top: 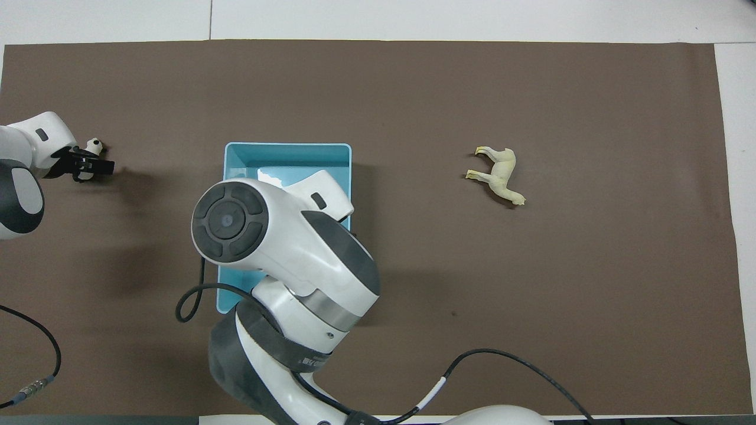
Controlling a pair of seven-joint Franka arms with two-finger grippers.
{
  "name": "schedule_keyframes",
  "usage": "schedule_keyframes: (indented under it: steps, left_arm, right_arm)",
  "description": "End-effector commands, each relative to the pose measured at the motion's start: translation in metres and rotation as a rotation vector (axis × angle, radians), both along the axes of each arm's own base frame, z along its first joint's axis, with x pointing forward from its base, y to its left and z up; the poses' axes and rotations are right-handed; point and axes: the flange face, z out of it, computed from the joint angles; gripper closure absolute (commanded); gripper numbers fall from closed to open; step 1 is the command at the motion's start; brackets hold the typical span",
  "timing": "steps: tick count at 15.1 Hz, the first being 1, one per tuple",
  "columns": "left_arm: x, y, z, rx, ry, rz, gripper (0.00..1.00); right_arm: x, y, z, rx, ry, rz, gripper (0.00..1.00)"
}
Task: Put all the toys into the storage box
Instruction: 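Open the right gripper to drop the tan animal into the box, then carry the panda to the box while the right gripper reaches the cream horse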
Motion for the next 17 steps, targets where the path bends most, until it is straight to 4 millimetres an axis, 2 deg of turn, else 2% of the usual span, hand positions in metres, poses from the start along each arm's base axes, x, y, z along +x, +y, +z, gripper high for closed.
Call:
schedule_keyframes:
  steps: [1, 2, 3, 5, 6, 8, 9, 12, 13, 14, 15, 17]
  left_arm:
    - [-0.014, 0.002, -0.016, 0.001, -0.016, 0.004, 0.39]
    - [-0.014, 0.002, -0.015, -0.002, -0.014, 0.010, 0.70]
    - [-0.014, 0.002, -0.015, -0.009, -0.012, 0.030, 0.98]
    - [-0.010, 0.002, -0.009, -0.022, 0.004, 0.065, 1.00]
    - [-0.001, -0.001, 0.006, -0.027, 0.022, 0.062, 1.00]
    - [0.016, -0.014, 0.061, -0.054, 0.083, 0.123, 1.00]
    - [0.023, -0.031, 0.088, -0.060, 0.092, 0.140, 1.00]
    - [0.019, -0.075, 0.157, -0.076, 0.116, 0.209, 1.00]
    - [0.013, -0.101, 0.176, -0.080, 0.121, 0.232, 1.00]
    - [0.008, -0.136, 0.189, -0.083, 0.128, 0.258, 1.00]
    - [0.002, -0.163, 0.198, -0.088, 0.132, 0.291, 1.00]
    - [-0.016, -0.236, 0.211, -0.096, 0.159, 0.352, 1.00]
  right_arm:
    - [0.048, -0.093, 0.038, -0.007, 0.021, -0.025, 0.00]
    - [0.060, -0.114, 0.034, -0.023, 0.036, -0.009, 0.00]
    - [0.076, -0.142, 0.027, -0.031, 0.048, -0.032, 0.00]
    - [0.106, -0.207, 0.012, -0.028, 0.057, -0.103, 0.00]
    - [0.109, -0.230, -0.002, -0.025, 0.060, -0.115, 0.00]
    - [0.103, -0.278, -0.044, -0.010, 0.044, -0.127, 0.00]
    - [0.101, -0.302, -0.060, -0.001, 0.033, -0.133, 0.00]
    - [0.107, -0.329, -0.094, -0.002, 0.024, -0.119, 0.00]
    - [0.111, -0.335, -0.110, -0.014, 0.024, -0.108, 0.00]
    - [0.111, -0.335, -0.123, -0.022, 0.018, -0.101, 0.00]
    - [0.110, -0.336, -0.134, -0.027, 0.007, -0.093, 0.00]
    - [0.111, -0.344, -0.151, -0.055, -0.009, -0.073, 0.00]
